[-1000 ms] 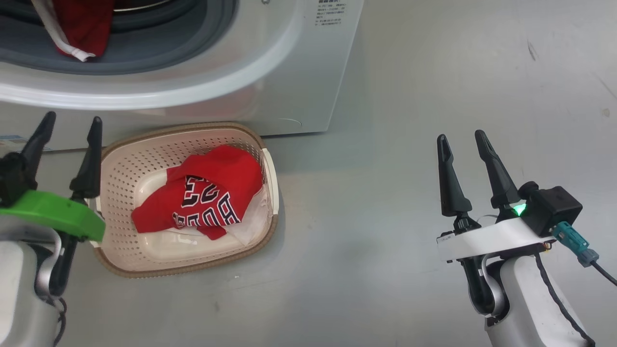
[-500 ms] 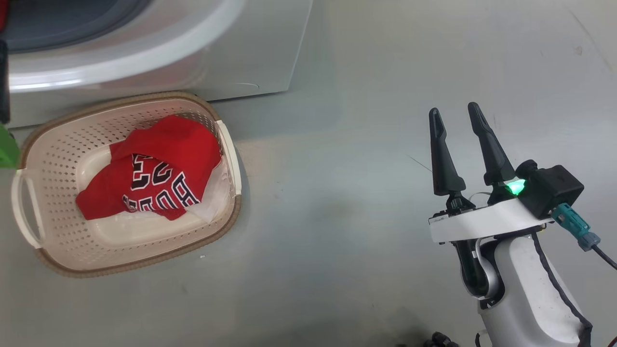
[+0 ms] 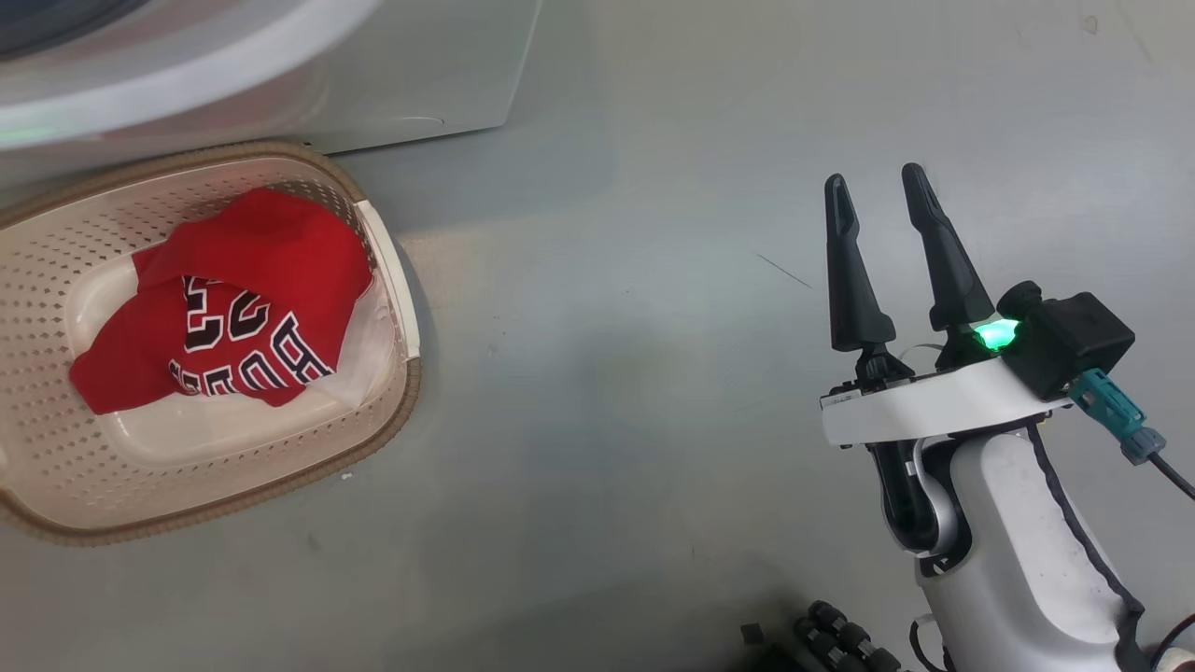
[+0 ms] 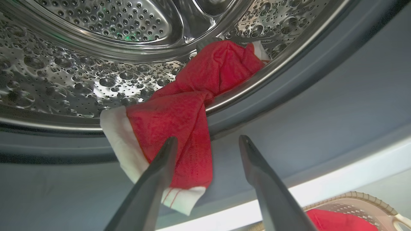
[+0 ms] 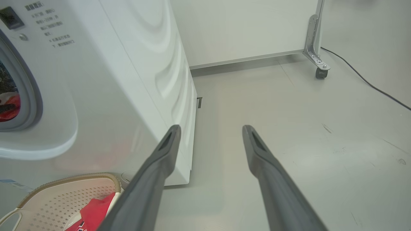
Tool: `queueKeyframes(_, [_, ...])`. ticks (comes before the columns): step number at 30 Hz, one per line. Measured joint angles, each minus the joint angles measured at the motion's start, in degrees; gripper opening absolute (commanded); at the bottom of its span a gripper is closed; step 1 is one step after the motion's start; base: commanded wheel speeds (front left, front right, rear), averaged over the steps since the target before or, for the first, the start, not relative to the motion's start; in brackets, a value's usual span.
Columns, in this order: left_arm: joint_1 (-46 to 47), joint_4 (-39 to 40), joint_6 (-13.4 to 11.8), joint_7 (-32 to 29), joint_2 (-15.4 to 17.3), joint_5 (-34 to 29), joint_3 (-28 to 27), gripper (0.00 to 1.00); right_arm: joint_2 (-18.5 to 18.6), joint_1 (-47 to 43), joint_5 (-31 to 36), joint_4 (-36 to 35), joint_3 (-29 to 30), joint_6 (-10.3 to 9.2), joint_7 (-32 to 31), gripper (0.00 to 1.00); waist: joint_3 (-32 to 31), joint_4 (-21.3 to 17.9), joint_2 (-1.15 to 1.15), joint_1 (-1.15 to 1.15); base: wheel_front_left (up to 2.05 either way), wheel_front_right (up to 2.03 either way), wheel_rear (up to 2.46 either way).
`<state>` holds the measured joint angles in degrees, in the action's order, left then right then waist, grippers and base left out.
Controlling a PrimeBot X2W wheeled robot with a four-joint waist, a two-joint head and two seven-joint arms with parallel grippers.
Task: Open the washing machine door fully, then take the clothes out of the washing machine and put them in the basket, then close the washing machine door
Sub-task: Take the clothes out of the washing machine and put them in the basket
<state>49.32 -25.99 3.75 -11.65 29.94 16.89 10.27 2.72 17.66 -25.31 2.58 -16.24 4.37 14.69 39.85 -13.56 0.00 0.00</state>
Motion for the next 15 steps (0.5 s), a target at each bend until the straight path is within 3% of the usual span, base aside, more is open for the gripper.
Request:
queueKeyframes(6, [3.4,-3.2,-1.0,-1.9,1.4,-4.4,2.4,1.00,0.0,0.7,-0.5,0.0,-0.5,-0.47,0.0,1.00,0.8,-0.6,0.00,0.00,0.00,0.00,0.00])
queueKeyframes(15, [8.2,-7.3,-1.3,-3.5,2.0,-5.3,2.9,1.00,0.0,0.7,-0.9,0.0,-0.9,-0.87,0.0,1.00,1.3,-1.0,0.00,0.00,0.00,0.00,0.00])
